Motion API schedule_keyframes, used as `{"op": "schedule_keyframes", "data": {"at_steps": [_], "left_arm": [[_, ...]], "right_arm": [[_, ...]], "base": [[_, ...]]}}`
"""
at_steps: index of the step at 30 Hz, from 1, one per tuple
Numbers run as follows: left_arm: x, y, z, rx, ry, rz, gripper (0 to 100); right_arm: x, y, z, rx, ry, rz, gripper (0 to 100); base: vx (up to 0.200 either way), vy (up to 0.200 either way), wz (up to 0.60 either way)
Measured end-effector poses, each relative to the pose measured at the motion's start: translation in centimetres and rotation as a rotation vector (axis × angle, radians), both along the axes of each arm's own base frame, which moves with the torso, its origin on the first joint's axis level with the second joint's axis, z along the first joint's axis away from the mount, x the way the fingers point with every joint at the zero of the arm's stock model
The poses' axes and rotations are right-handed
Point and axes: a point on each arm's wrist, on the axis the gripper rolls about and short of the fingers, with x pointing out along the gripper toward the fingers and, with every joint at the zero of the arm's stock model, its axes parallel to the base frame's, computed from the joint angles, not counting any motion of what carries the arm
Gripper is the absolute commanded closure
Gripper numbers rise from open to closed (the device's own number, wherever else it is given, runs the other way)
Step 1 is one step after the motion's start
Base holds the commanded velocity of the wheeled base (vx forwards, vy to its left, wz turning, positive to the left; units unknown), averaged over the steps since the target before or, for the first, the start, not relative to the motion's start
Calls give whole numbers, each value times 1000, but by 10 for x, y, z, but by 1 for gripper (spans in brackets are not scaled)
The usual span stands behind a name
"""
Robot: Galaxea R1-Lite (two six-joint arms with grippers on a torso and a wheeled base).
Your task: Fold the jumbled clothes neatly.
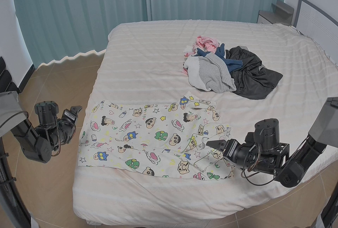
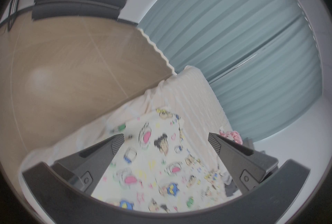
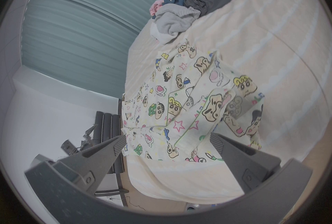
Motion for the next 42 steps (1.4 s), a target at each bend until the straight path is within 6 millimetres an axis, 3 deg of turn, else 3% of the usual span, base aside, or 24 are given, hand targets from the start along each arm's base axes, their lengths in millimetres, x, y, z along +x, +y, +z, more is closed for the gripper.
{"op": "schedule_keyframes", "data": {"at_steps": [6, 16, 30, 42], "left_arm": [[-33, -6, 2, -151, 45, -14, 0], [-42, -9, -15, -164, 17, -32, 0], [-51, -12, -44, -86, 11, -67, 0], [-52, -13, -50, -86, 31, -68, 0]], "right_arm": [[7, 15, -24, -31, 62, -75, 0], [18, 19, -54, -22, 152, -155, 0], [19, 23, -41, 47, 152, -177, 0], [23, 30, -40, 77, 156, -179, 0]], "base": [[0, 0, 0], [0, 0, 0], [0, 0, 0], [0, 0, 0]]}}
